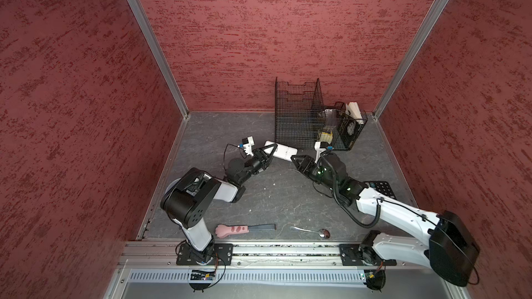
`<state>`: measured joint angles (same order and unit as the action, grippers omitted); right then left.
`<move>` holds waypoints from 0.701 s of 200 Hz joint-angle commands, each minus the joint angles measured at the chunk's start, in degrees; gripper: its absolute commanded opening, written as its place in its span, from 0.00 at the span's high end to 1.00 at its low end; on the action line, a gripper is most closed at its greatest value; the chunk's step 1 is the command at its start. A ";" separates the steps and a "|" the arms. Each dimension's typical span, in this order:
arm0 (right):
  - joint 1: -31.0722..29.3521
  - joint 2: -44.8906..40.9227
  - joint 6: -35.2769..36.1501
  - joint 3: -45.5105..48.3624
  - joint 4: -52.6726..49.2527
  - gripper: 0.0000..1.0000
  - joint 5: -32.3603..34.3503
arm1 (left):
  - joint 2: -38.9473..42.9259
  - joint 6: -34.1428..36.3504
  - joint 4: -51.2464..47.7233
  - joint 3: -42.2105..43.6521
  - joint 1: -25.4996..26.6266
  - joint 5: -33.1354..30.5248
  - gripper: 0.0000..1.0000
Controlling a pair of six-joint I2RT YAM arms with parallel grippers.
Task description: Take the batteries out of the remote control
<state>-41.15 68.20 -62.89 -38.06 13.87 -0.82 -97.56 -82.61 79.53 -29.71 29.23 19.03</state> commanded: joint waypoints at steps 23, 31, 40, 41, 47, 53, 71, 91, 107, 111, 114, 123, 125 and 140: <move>0.89 -1.43 -4.31 0.49 5.31 0.59 0.22 | -0.88 1.28 1.51 -1.07 0.30 -0.08 1.00; 1.07 -1.20 -4.64 0.53 5.95 0.59 -0.33 | -0.88 1.18 1.51 -1.06 0.29 -0.11 1.00; 1.23 -0.89 -5.00 0.60 6.65 0.59 -0.91 | -0.94 1.14 1.51 -1.12 0.25 -0.11 1.00; 1.24 -0.84 -5.02 0.61 6.72 0.59 -0.92 | -0.96 1.18 1.51 -1.09 0.28 -0.07 1.00; 1.33 -0.65 -5.23 0.58 6.87 0.59 -1.15 | -0.94 1.22 1.51 -1.10 0.28 -0.12 1.00; 1.33 -0.53 -5.30 0.57 6.92 0.59 -1.20 | -0.96 1.18 1.53 -1.05 0.31 -0.12 1.00; 1.42 -0.40 -5.48 0.67 7.17 0.59 -1.29 | -0.88 1.23 1.53 -1.16 0.38 -0.05 1.00; 1.38 -0.44 -5.49 0.81 6.96 0.59 -1.13 | -0.97 1.22 1.51 -1.13 0.32 -0.06 1.00; 1.42 -0.53 -5.49 0.88 6.71 0.59 -1.04 | -0.97 1.14 1.51 -1.02 0.38 -0.20 1.00; 1.42 -0.53 -5.41 0.80 6.68 0.59 -1.03 | -0.97 1.22 1.52 -1.02 0.46 -0.06 1.00; 1.42 -0.53 -5.40 0.82 6.70 0.60 -1.03 | -0.97 1.24 1.51 -1.02 0.47 -0.08 1.00; 1.42 -0.40 -5.46 0.82 6.69 0.59 -1.19 | -0.97 1.21 1.51 -0.97 0.47 -0.20 1.00; 1.42 -0.36 -5.46 0.80 6.65 0.60 -1.20 | -0.97 1.20 1.51 -1.03 0.47 -0.21 1.00; 1.46 -0.10 -5.49 0.80 7.03 0.60 -1.53 | -0.97 1.23 1.51 -1.09 0.56 -0.12 1.00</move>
<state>-40.01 67.68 -65.63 -37.67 18.68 -1.34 -97.56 -82.52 79.53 -29.71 29.32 19.00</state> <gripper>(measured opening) 0.405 0.185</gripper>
